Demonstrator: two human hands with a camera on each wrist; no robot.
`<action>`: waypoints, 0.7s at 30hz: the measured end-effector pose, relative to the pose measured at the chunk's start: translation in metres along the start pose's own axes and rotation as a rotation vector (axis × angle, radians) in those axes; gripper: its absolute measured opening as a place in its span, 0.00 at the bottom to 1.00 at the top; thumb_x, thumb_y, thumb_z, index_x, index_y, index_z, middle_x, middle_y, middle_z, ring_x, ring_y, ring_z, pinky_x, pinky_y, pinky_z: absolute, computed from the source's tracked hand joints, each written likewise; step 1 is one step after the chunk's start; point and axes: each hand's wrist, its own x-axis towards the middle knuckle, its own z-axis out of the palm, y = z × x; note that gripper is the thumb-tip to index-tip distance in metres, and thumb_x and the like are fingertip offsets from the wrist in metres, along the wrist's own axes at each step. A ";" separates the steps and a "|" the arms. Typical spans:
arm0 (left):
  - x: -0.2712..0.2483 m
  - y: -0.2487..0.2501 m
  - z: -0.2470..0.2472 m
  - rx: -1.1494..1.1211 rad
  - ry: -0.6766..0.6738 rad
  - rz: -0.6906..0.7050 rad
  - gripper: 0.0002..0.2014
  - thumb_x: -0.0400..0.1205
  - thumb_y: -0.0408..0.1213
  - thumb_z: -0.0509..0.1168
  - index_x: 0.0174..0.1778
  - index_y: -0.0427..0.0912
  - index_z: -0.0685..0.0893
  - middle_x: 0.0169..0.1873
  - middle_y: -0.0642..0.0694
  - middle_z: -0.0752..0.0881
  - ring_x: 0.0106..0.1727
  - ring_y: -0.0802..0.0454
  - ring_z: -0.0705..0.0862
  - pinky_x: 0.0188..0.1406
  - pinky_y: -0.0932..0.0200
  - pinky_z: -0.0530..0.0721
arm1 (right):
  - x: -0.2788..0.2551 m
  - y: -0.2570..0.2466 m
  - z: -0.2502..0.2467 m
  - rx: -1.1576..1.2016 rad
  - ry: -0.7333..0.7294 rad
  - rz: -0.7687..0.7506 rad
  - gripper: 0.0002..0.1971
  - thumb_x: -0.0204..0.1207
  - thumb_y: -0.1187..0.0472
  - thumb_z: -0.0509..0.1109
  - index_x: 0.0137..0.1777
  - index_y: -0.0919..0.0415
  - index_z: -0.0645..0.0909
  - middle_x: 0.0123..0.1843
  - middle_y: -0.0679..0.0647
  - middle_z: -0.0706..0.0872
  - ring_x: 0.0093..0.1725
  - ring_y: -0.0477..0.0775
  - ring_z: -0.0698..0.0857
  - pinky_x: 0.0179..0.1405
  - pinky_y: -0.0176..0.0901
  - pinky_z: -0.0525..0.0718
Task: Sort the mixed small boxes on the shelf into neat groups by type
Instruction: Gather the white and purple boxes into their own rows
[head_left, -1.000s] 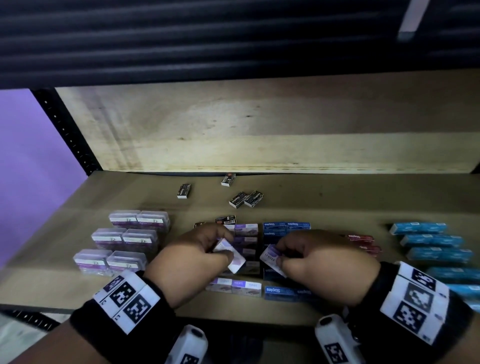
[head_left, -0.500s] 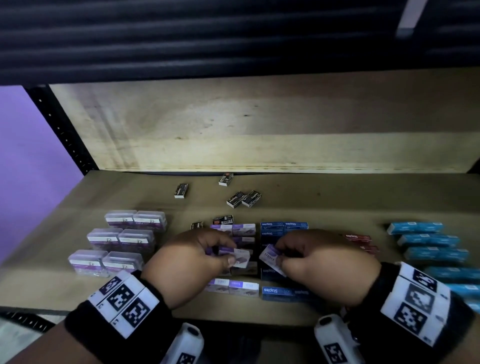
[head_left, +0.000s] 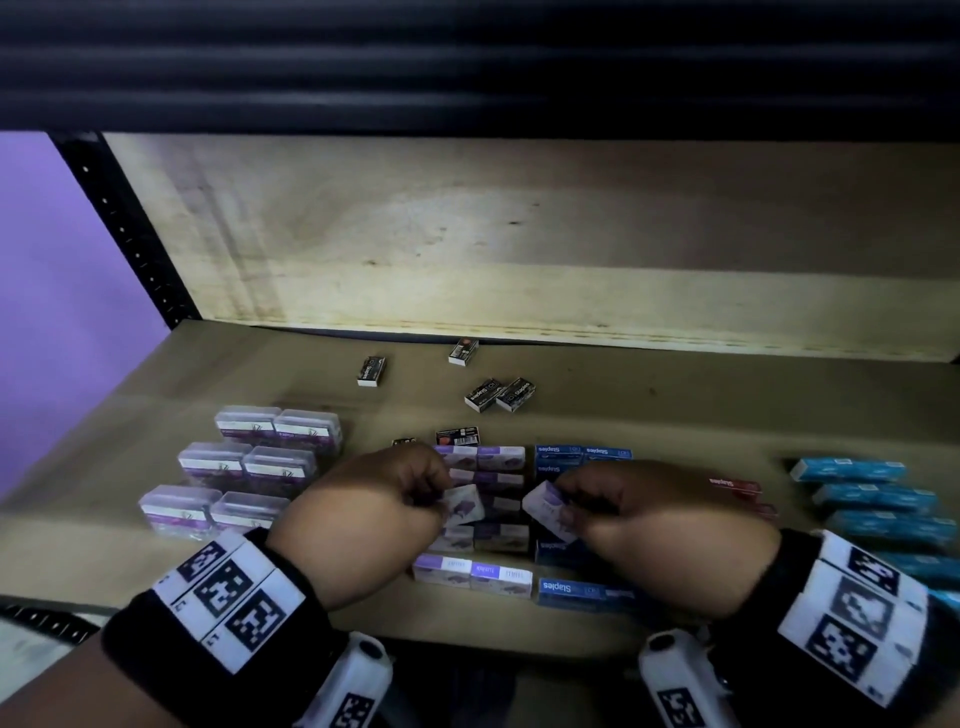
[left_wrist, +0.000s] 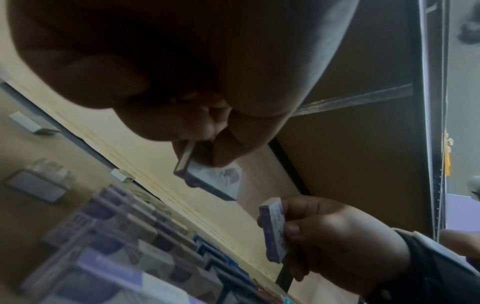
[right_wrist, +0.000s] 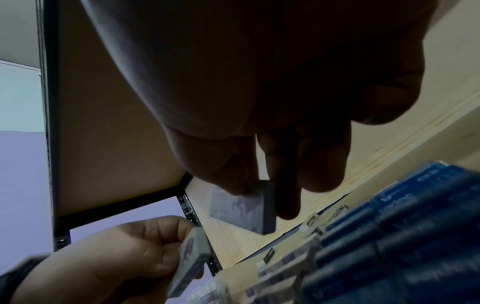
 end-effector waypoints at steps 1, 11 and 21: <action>0.001 -0.001 -0.001 -0.005 -0.007 -0.008 0.10 0.73 0.42 0.72 0.45 0.62 0.83 0.37 0.67 0.86 0.39 0.68 0.84 0.40 0.67 0.80 | 0.001 -0.001 -0.002 -0.016 -0.003 0.000 0.21 0.63 0.24 0.52 0.54 0.20 0.75 0.45 0.27 0.85 0.40 0.28 0.82 0.38 0.35 0.80; 0.018 -0.015 -0.027 -0.026 -0.018 -0.002 0.12 0.74 0.50 0.71 0.46 0.76 0.83 0.38 0.75 0.85 0.41 0.75 0.83 0.35 0.77 0.74 | 0.034 -0.018 -0.041 -0.285 0.042 -0.051 0.12 0.74 0.36 0.63 0.56 0.34 0.77 0.40 0.36 0.84 0.38 0.37 0.81 0.37 0.43 0.80; 0.018 -0.043 -0.015 -0.293 0.164 -0.045 0.12 0.76 0.37 0.75 0.41 0.64 0.89 0.33 0.64 0.89 0.33 0.71 0.84 0.33 0.77 0.74 | 0.122 -0.043 -0.054 -0.671 -0.181 -0.114 0.12 0.78 0.51 0.64 0.55 0.46 0.88 0.47 0.45 0.88 0.43 0.50 0.85 0.43 0.45 0.85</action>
